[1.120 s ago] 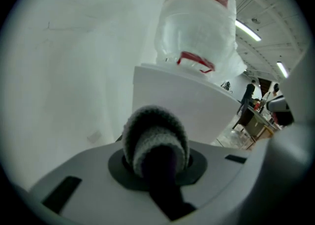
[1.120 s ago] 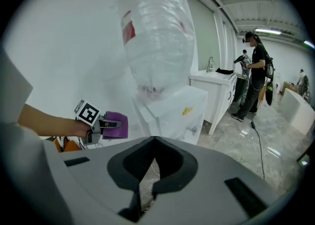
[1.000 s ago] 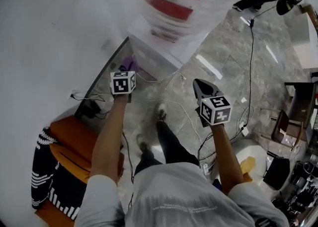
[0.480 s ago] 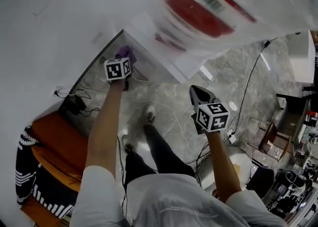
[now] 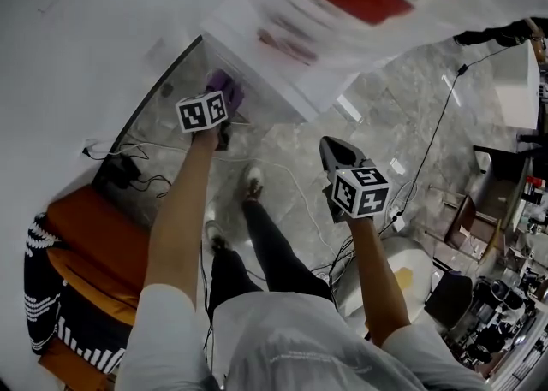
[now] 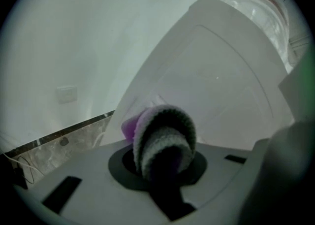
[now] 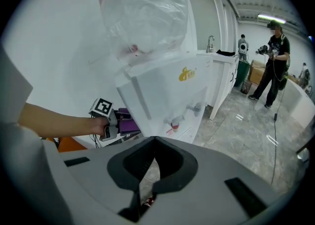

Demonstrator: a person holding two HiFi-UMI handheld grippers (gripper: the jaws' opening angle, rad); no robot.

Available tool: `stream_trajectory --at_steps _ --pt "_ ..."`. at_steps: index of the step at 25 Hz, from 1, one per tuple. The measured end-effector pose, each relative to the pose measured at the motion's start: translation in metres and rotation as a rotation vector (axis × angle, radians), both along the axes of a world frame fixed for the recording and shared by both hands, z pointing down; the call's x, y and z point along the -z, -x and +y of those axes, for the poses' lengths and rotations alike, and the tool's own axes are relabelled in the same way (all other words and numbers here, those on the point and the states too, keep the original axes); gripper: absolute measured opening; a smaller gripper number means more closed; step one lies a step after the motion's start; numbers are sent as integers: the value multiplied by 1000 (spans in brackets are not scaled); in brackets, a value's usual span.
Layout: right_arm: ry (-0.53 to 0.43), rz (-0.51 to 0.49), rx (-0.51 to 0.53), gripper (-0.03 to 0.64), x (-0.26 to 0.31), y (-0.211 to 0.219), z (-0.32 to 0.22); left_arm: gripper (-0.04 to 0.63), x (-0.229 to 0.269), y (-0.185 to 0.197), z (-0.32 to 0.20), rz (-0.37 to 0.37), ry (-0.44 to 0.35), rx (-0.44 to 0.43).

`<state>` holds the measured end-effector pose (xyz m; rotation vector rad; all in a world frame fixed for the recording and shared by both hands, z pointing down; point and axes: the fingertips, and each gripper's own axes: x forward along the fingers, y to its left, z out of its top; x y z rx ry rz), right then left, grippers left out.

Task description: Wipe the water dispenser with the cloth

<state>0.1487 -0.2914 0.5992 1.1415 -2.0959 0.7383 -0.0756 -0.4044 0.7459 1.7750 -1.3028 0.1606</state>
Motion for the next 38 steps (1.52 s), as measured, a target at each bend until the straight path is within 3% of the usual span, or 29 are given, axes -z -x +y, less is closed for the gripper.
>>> stream_trajectory --at_steps 12,17,19,23,27,31,38 --pt "-7 -7 -97 8 8 -28 65 55 12 -102 68 110 29 -168" --pt "-10 2 -142 8 10 -44 92 55 17 -142 99 136 29 -323" --pt "-1 3 -148 8 7 -44 103 55 10 -146 113 138 50 -329" --pt "23 5 -140 8 -2 -37 119 55 -12 -133 145 165 131 -282" --pt "33 1 -118 8 -10 -22 117 55 -33 -87 155 119 172 -213" --pt "47 6 -75 8 -20 -4 111 55 -66 -25 155 104 253 -86" --pt "79 33 0 8 -62 12 82 55 -154 47 148 199 360 160"
